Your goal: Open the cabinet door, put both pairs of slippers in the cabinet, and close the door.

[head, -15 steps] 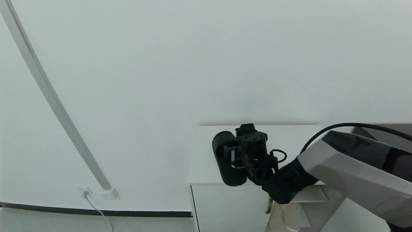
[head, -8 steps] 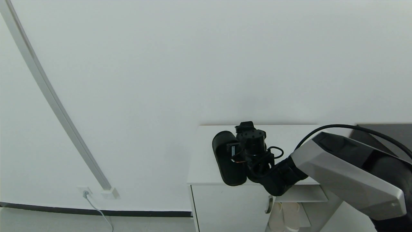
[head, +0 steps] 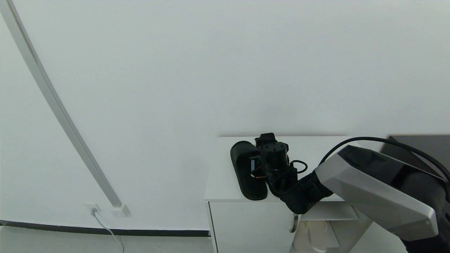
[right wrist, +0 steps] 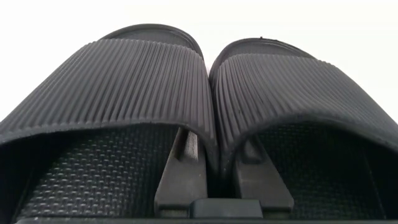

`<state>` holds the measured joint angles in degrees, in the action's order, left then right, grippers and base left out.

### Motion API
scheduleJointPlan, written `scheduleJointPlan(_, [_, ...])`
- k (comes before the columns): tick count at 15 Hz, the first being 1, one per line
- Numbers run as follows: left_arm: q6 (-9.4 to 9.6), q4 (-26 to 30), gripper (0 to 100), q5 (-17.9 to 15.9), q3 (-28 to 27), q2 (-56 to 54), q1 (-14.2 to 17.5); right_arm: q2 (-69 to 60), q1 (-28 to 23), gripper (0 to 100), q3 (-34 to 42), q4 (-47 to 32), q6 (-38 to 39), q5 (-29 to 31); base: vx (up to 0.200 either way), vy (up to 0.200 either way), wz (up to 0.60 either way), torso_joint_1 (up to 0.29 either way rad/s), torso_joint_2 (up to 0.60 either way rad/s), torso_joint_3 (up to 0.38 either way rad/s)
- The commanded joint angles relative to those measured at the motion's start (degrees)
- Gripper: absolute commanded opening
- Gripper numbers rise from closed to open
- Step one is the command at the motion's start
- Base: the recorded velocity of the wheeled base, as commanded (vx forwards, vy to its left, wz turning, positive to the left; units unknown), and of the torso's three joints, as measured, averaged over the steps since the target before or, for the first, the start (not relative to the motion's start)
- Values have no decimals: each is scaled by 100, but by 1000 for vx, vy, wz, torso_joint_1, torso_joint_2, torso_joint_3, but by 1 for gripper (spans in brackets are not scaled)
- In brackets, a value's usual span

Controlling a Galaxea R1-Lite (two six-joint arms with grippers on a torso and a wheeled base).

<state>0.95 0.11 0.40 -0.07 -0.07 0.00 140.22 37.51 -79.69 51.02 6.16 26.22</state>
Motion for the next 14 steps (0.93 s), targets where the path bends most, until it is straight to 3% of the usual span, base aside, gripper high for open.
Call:
scheduleJointPlan(1, [2,-2,0,-5,-1,7,0,-126,11,0,68,5,0,23,0,0,0,0,0,0])
scheduleJointPlan(4, [2,-2,0,4,-1,7,0,-653,99,0,577,5,0,23,0,0,0,0,0,0])
scheduleJointPlan(10, [-34,-2,0,13,7,7,0,-2789,485,0,3522,629,35,32,0,0,0,0,0,0])
scheduleJointPlan(14, [-42,-2,0,30,-1,7,0,-3818,670,0,4427,602,17,-21,0,0,0,0,0,0])
